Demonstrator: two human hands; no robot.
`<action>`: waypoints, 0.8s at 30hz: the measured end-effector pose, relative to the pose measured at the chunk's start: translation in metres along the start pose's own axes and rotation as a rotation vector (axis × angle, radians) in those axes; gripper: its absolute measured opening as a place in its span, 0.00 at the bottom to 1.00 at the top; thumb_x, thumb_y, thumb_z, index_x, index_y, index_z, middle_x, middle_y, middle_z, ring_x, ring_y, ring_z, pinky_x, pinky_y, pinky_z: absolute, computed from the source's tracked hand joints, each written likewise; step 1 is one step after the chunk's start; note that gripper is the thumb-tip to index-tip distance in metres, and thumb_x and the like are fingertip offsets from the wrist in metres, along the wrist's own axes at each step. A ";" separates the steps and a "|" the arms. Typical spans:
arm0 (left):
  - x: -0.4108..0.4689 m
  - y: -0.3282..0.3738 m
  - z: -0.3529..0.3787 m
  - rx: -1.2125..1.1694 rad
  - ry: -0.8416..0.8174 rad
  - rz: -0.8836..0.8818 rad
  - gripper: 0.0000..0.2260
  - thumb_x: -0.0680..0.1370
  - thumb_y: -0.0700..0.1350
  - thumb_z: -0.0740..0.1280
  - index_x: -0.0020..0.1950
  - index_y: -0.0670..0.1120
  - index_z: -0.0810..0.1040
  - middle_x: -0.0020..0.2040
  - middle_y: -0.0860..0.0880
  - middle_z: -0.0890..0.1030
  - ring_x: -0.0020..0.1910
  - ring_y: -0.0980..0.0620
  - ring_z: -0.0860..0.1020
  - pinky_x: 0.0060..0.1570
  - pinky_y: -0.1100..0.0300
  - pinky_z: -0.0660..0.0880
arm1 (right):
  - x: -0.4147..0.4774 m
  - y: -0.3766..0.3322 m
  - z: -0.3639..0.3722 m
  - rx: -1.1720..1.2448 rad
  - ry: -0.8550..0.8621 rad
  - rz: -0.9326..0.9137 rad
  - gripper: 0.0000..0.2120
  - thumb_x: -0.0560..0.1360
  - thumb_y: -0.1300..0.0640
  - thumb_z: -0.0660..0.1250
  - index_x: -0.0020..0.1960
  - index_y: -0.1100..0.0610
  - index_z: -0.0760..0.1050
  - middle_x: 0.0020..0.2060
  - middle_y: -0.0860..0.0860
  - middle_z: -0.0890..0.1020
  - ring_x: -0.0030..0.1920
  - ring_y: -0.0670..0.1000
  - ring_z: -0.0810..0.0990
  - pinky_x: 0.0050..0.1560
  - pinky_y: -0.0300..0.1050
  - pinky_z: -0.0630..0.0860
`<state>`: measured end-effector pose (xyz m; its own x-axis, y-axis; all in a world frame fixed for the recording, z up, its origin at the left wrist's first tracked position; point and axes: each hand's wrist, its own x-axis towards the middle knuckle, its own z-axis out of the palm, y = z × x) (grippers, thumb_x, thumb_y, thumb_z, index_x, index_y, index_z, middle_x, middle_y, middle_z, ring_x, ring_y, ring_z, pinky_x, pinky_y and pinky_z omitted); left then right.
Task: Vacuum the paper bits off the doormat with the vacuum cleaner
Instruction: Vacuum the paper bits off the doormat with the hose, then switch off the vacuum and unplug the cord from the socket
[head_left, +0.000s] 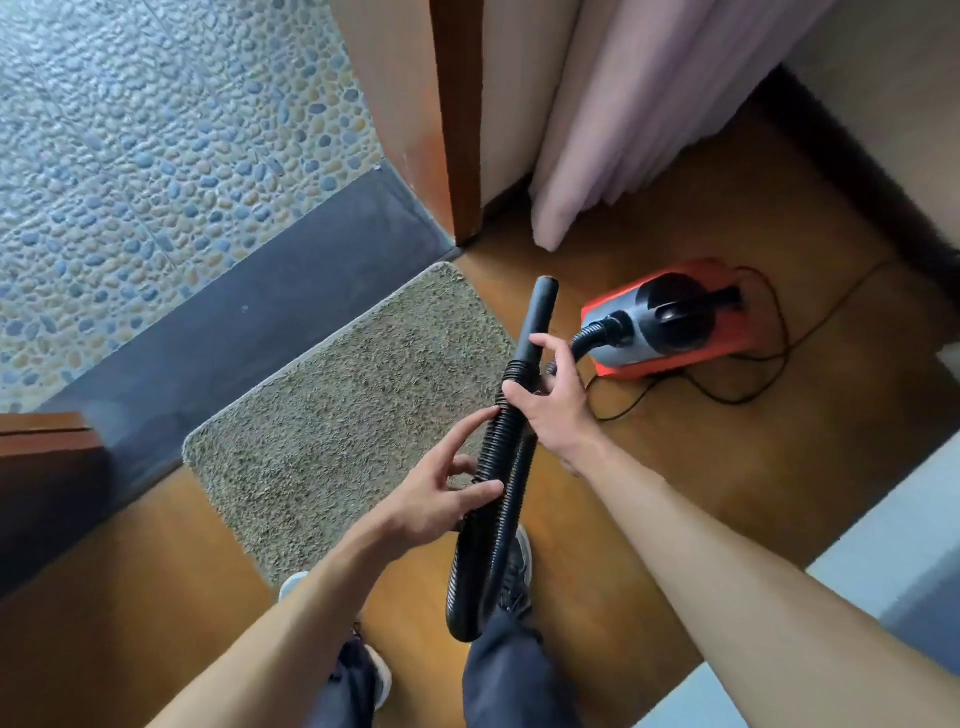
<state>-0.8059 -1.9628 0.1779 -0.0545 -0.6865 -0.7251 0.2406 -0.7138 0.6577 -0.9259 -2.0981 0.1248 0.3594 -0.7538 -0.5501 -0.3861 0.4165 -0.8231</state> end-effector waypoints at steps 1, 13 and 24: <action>0.004 0.003 0.009 0.013 -0.021 -0.003 0.33 0.80 0.35 0.68 0.73 0.67 0.65 0.59 0.33 0.76 0.48 0.43 0.84 0.49 0.43 0.83 | -0.004 0.001 -0.011 0.022 0.030 -0.003 0.26 0.69 0.59 0.72 0.62 0.43 0.67 0.43 0.54 0.78 0.40 0.49 0.77 0.48 0.53 0.78; 0.063 0.045 0.115 0.222 -0.320 -0.006 0.35 0.79 0.31 0.67 0.75 0.63 0.64 0.46 0.47 0.76 0.35 0.57 0.80 0.36 0.60 0.80 | -0.032 0.017 -0.135 0.097 0.388 0.060 0.26 0.72 0.60 0.72 0.64 0.42 0.69 0.49 0.52 0.82 0.44 0.48 0.80 0.48 0.43 0.79; 0.099 0.092 0.128 0.412 -0.535 -0.080 0.37 0.76 0.34 0.69 0.75 0.67 0.63 0.54 0.37 0.78 0.43 0.48 0.80 0.43 0.52 0.83 | -0.043 -0.002 -0.182 0.158 0.469 0.164 0.26 0.75 0.60 0.69 0.68 0.42 0.66 0.52 0.55 0.80 0.44 0.43 0.77 0.42 0.34 0.75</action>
<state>-0.9132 -2.1140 0.1930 -0.5540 -0.5281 -0.6436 -0.1671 -0.6868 0.7074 -1.0953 -2.1585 0.1759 -0.1288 -0.8037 -0.5809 -0.2594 0.5927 -0.7625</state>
